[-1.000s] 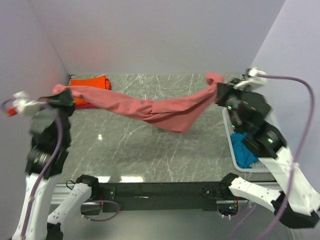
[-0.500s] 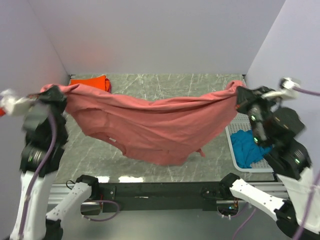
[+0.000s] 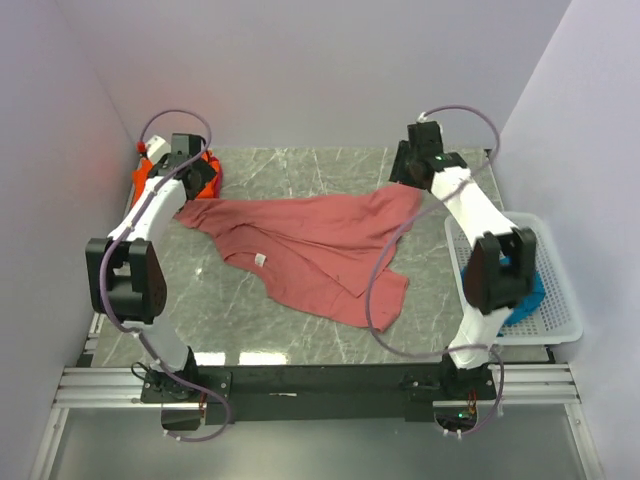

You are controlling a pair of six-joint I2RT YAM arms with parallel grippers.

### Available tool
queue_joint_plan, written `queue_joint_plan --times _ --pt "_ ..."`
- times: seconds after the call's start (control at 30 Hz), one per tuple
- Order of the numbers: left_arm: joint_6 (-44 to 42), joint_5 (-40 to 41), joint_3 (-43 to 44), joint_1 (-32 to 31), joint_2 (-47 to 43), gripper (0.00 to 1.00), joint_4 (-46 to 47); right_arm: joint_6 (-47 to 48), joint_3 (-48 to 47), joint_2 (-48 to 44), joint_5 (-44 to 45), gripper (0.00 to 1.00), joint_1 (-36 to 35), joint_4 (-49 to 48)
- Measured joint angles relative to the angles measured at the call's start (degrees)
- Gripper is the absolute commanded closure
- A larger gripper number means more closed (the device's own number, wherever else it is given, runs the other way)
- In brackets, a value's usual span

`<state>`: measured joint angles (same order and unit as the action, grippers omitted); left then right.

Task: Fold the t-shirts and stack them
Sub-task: Flatten the tshirt out

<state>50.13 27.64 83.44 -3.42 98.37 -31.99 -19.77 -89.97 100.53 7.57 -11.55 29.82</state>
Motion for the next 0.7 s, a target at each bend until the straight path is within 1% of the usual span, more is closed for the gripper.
queue_joint_plan --times 0.03,0.1,0.17,0.27,0.37,0.43,0.53,0.63,0.7 --pt "-0.1 -1.1 0.3 0.0 0.7 0.01 -0.3 0.0 -2.8 4.1 -0.5 0.41 0.2 1.6" --pt "-0.4 -2.5 -0.1 0.0 0.0 0.01 -0.7 0.3 -3.6 6.4 -1.4 0.32 0.0 2.7" --pt "-0.8 -4.4 -2.0 0.0 -3.0 0.01 0.5 1.4 -1.3 4.8 -2.3 0.32 -0.4 3.3" --pt "-0.8 -7.9 -9.0 -0.3 -11.2 0.0 2.9 2.1 5.0 -1.1 -3.5 0.32 -3.1 2.9" --pt "0.0 -10.5 -17.3 -1.9 -19.2 0.01 5.5 2.3 14.8 -9.1 -4.2 0.34 -10.0 1.2" --pt "1.0 -11.3 -21.6 -4.1 -22.3 0.0 5.6 1.9 20.4 -12.3 -4.7 0.35 -15.9 0.8" --pt "2.9 -11.7 -27.3 -7.7 -24.8 0.0 6.0 0.5 26.4 -12.5 -5.7 0.36 -23.2 0.6" --pt "4.6 -12.9 -33.8 -10.0 -27.7 0.01 6.1 -1.0 31.0 -11.2 -5.6 0.37 -27.0 1.2" --pt "5.3 -13.2 -37.6 -10.3 -30.0 0.01 5.7 -2.1 33.1 -10.4 -5.4 0.41 -28.6 1.6"
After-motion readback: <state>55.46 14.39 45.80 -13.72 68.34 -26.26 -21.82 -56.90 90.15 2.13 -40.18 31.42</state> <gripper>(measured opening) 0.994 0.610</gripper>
